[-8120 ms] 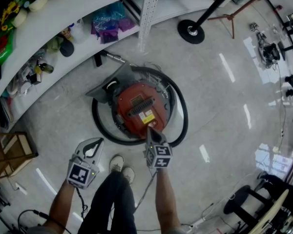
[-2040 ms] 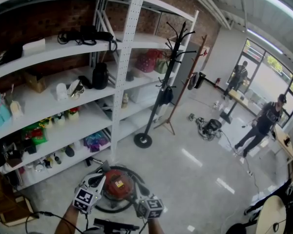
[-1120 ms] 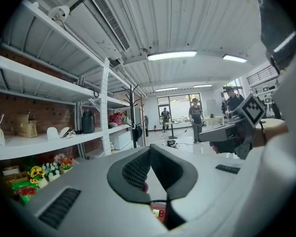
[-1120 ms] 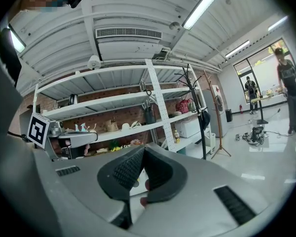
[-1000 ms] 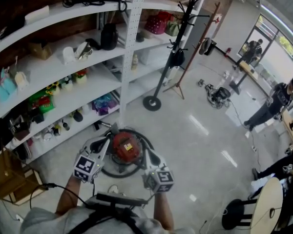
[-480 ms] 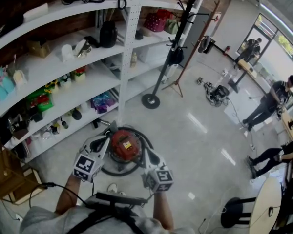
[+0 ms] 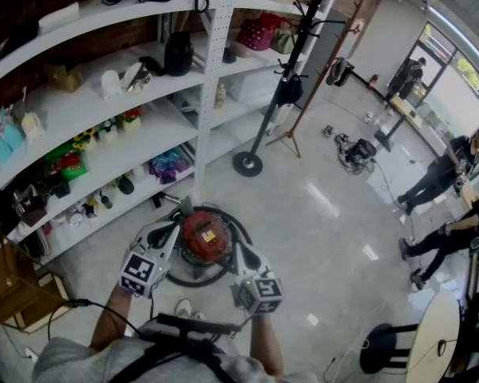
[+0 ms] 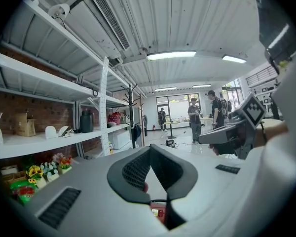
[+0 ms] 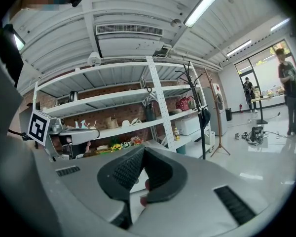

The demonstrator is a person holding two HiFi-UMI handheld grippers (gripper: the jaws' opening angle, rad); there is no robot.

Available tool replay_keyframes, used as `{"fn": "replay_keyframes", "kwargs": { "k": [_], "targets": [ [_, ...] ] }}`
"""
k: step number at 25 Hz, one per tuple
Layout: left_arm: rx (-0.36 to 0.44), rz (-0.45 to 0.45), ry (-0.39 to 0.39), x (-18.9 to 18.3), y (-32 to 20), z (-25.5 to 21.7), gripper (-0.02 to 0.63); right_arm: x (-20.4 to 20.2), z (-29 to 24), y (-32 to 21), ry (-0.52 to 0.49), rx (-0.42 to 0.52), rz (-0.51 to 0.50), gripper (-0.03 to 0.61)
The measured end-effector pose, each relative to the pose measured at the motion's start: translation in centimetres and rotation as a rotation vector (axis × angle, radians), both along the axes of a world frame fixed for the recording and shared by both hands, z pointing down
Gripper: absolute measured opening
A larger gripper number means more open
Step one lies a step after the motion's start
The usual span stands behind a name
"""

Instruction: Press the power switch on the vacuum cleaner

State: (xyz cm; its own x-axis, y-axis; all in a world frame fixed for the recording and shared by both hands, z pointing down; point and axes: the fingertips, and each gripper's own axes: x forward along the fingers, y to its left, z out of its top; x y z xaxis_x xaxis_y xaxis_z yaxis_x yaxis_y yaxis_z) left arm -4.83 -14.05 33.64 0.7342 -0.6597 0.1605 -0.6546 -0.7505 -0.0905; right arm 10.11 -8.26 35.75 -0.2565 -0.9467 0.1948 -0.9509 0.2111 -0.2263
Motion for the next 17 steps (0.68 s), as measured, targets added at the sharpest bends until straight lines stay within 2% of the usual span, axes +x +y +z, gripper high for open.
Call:
{"fn": "replay_keyframes", "kwargs": {
  "k": [3, 7, 17],
  "targets": [
    [-0.007, -0.005, 0.016, 0.03, -0.03, 0.04, 0.006, -0.02, 0.00, -0.07, 0.000, 0.003, -0.001, 0.012],
    [0.018, -0.004, -0.001, 0.05, 0.05, -0.05, 0.006, 0.01, 0.25, 0.13, 0.000, 0.001, 0.002, 0.012],
    [0.003, -0.013, -0.001, 0.15, 0.56, 0.08, 0.006, -0.02, 0.47, 0.58, 0.001, -0.003, -0.004, 0.012]
  ]
}}
